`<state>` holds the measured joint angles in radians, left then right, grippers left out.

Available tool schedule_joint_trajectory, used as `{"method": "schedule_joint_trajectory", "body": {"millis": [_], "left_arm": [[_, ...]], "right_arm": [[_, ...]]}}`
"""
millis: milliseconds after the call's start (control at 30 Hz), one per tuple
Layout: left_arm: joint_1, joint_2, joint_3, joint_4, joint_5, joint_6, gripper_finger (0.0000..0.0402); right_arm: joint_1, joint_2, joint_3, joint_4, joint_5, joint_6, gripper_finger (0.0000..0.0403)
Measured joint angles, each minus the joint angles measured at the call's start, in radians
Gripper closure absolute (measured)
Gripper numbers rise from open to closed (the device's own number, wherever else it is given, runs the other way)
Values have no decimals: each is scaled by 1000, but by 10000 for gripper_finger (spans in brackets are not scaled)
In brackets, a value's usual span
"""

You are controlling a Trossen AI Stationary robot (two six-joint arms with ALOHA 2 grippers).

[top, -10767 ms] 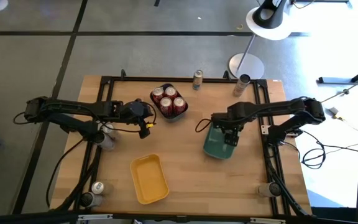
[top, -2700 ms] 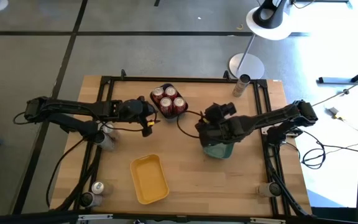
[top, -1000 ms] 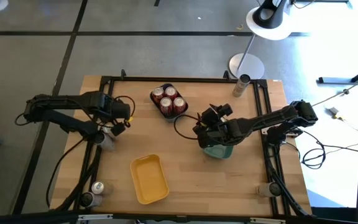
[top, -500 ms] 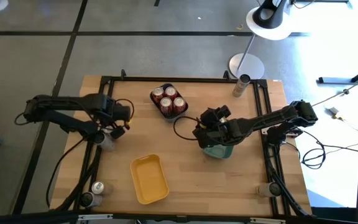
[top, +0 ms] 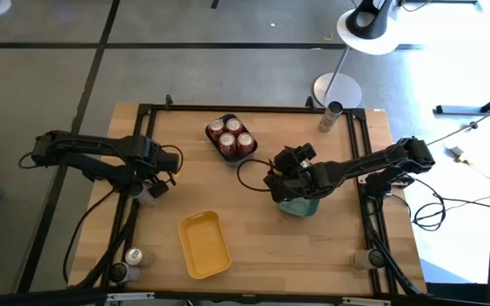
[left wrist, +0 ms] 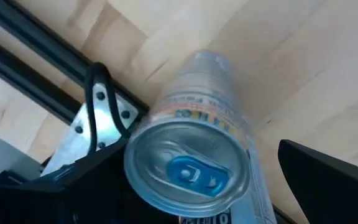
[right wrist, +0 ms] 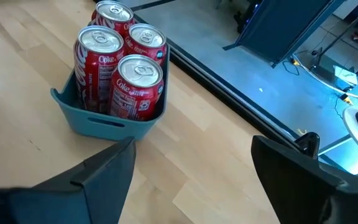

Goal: Sort soda cans
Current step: Put the blue soda can into the green bin

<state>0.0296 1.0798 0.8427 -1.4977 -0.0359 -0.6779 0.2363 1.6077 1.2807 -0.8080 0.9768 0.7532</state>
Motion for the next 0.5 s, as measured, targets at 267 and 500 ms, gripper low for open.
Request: {"method": "schedule_joint_trajectory", "body": {"millis": [267,500], "left_arm": [[0,0,-7,3,4,24,58],[0,0,-6,24,3,81,164]], "right_arm": [[0,0,0,0,-2,0,84],[26,0,0,-4,-50,1,84]]}}
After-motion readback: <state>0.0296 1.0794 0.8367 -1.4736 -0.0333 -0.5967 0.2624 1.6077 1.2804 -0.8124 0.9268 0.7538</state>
